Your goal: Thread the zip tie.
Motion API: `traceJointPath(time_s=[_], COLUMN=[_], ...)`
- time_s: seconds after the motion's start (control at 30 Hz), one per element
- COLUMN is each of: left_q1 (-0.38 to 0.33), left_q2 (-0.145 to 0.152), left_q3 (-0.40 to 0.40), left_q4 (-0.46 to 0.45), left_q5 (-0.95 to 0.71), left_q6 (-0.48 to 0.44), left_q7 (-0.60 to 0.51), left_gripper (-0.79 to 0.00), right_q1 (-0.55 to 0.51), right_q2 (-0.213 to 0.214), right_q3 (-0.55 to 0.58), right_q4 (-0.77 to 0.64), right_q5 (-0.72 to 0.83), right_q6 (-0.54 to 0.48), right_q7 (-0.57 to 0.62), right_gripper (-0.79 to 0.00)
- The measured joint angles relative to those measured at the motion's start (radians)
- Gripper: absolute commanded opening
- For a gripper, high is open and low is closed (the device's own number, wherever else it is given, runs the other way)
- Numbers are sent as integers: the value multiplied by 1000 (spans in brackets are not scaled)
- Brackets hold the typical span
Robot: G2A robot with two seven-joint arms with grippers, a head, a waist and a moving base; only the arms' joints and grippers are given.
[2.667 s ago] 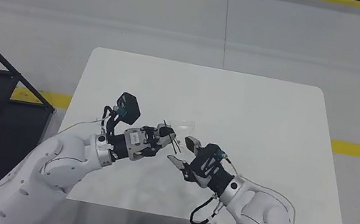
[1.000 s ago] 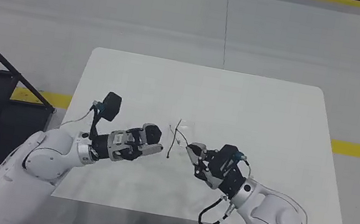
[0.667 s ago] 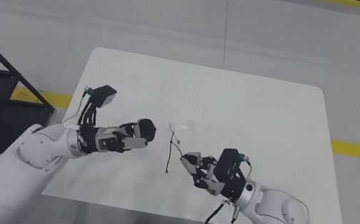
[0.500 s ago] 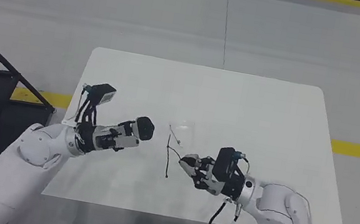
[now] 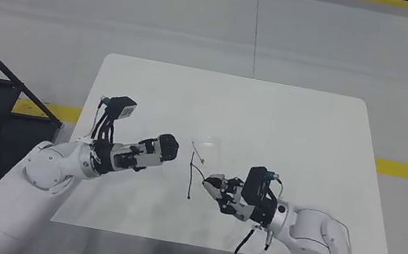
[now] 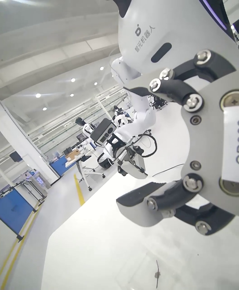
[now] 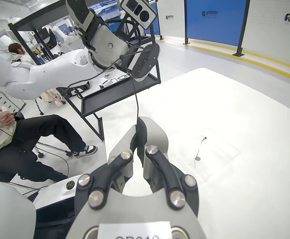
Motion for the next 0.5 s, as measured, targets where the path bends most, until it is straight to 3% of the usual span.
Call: traceJointPath(time_s=[0.3,0.37,0.5], left_q1=[-59,-73,-92], left_q2=[-11,-14,-18], left_q3=[58,67,84], left_q4=[68,82,100], left_q5=[-130,-145,-174], left_q6=[95,103,122], left_q7=[-98,-120,-155], left_gripper=[-289,-388,-397], right_q1=[35,45,69], right_q2=[16,20,26], right_q3=[-15,-23,-43], right_q4=[48,57,77], right_q5=[97,120,170], right_q6=[-81,-87,-103], right_q7=[43,64,102], right_gripper=[-785,-785,-785])
